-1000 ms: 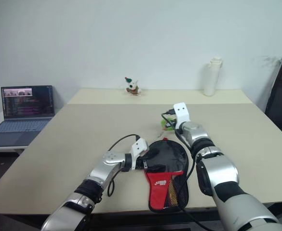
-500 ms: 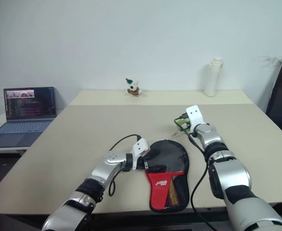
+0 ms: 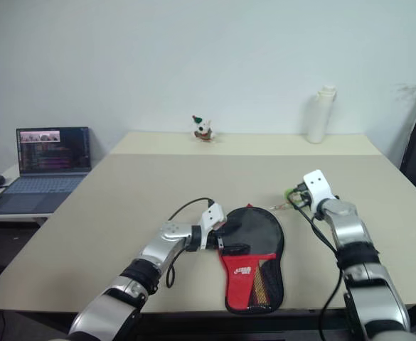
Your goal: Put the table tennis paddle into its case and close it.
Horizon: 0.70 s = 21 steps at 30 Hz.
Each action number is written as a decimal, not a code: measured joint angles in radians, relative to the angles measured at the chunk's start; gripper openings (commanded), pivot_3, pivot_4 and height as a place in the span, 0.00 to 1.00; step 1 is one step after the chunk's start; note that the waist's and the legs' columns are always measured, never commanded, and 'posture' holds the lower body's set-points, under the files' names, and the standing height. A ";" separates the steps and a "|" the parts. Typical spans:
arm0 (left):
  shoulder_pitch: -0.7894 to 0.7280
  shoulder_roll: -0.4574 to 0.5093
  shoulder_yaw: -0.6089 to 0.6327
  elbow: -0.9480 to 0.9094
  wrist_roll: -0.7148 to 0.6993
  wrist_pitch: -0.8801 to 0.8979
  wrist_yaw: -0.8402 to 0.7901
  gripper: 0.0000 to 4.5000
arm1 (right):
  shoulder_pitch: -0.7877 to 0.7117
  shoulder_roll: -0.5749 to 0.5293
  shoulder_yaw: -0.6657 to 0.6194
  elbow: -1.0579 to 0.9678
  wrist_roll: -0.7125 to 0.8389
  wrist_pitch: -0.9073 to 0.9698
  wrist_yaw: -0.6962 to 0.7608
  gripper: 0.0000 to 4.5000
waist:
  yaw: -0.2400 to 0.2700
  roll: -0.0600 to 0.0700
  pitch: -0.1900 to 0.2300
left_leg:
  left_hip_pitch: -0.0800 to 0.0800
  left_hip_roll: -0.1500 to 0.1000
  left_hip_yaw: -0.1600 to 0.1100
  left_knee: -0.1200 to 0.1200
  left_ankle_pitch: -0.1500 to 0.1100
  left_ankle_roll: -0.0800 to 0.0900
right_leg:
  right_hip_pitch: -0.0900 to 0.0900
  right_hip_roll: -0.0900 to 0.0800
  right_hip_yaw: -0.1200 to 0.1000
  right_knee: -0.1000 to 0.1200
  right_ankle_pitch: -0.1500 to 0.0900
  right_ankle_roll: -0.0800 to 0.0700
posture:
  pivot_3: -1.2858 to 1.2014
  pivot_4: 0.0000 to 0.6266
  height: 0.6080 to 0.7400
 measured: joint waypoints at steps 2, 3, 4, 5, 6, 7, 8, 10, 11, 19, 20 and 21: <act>-0.006 -0.001 0.000 0.016 0.001 -0.005 0.000 1.00 | 0.079 -0.017 -0.011 -0.157 0.020 0.090 0.013 0.01 | 0.001 0.001 -0.001 | 0.002 0.000 0.000 0.000 0.000 0.000 | 0.000 0.000 -0.001 0.000 -0.001 -0.001 | 0.52 0.24 1.00; -0.011 -0.005 -0.001 0.024 0.003 -0.010 0.000 1.00 | 0.136 -0.029 -0.024 -0.265 0.033 0.147 0.017 0.01 | 0.003 0.001 -0.001 | 0.001 0.000 -0.001 0.000 0.000 0.000 | 0.001 0.000 -0.002 0.000 -0.002 -0.003 | 0.52 0.24 1.00; -0.012 -0.006 -0.001 0.029 0.004 -0.015 0.000 1.00 | 0.177 -0.036 -0.032 -0.346 0.047 0.192 0.021 0.01 | 0.003 0.001 -0.001 | 0.002 0.000 -0.001 0.000 0.000 0.000 | 0.001 0.000 -0.002 -0.001 -0.002 -0.004 | 0.52 0.24 1.00; -0.016 -0.009 -0.001 0.037 0.006 -0.019 -0.001 1.00 | 0.226 -0.046 -0.042 -0.438 0.061 0.244 0.026 0.01 | 0.004 0.000 -0.001 | 0.001 0.000 -0.001 0.000 0.000 0.000 | 0.001 0.000 -0.003 -0.001 -0.003 -0.004 | 0.52 0.24 1.00; -0.020 -0.010 -0.001 0.046 0.006 -0.022 -0.001 1.00 | 0.264 -0.051 -0.052 -0.510 0.073 0.290 0.029 0.01 | 0.004 0.000 -0.001 | 0.002 0.000 -0.001 0.000 0.000 0.000 | 0.001 0.000 -0.004 -0.001 -0.003 -0.004 | 0.52 0.24 1.00; -0.025 -0.010 -0.001 0.053 0.007 -0.025 -0.001 1.00 | 0.297 -0.052 -0.062 -0.575 0.090 0.336 0.031 0.01 | 0.003 0.000 -0.001 | 0.002 0.000 0.000 0.000 0.000 0.000 | 0.001 0.000 -0.004 -0.001 -0.003 -0.004 | 0.52 0.24 1.00; -0.028 -0.011 -0.001 0.061 0.008 -0.030 -0.001 1.00 | 0.319 -0.052 -0.071 -0.627 0.100 0.376 0.032 0.01 | 0.002 0.000 -0.001 | 0.002 0.000 -0.001 0.000 0.000 0.000 | 0.001 0.000 -0.004 -0.002 -0.003 -0.004 | 0.52 0.24 1.00; -0.034 -0.017 -0.001 0.070 0.014 -0.038 -0.001 1.00 | 0.372 -0.067 -0.087 -0.743 0.126 0.451 0.035 0.01 | 0.004 -0.001 -0.001 | 0.002 0.000 -0.001 0.000 0.000 -0.001 | 0.000 -0.001 -0.005 -0.003 -0.003 -0.003 | 0.52 0.24 1.00; -0.039 -0.023 -0.002 0.080 0.017 -0.040 -0.001 1.00 | 0.408 -0.079 -0.098 -0.809 0.140 0.491 0.039 0.01 | 0.007 -0.001 -0.001 | 0.002 -0.001 -0.004 0.000 0.000 -0.001 | 0.000 -0.002 -0.007 -0.004 -0.003 -0.003 | 0.52 0.24 1.00; -0.057 -0.039 -0.001 0.113 0.030 -0.060 -0.001 1.00 | 0.652 -0.140 -0.199 -1.140 0.269 0.721 0.096 0.01 | 0.007 -0.002 -0.002 | -0.001 -0.001 -0.008 -0.002 -0.001 -0.002 | 0.003 -0.011 -0.016 -0.015 -0.004 -0.002 | 0.52 0.24 1.00; -0.059 -0.042 -0.001 0.119 0.031 -0.062 -0.001 1.00 | 0.679 -0.146 -0.226 -1.170 0.290 0.745 0.108 0.01 | 0.008 -0.003 -0.002 | -0.002 -0.001 -0.009 -0.002 -0.001 -0.002 | 0.003 -0.013 -0.020 -0.016 -0.004 -0.002 | 0.52 0.24 1.00; -0.061 -0.044 -0.001 0.124 0.031 -0.064 -0.001 1.00 | 0.700 -0.152 -0.244 -1.188 0.302 0.760 0.116 0.01 | 0.008 -0.004 -0.003 | -0.003 -0.001 -0.010 -0.002 -0.001 -0.002 | 0.003 -0.014 -0.022 -0.017 -0.004 -0.002 | 0.52 0.24 1.00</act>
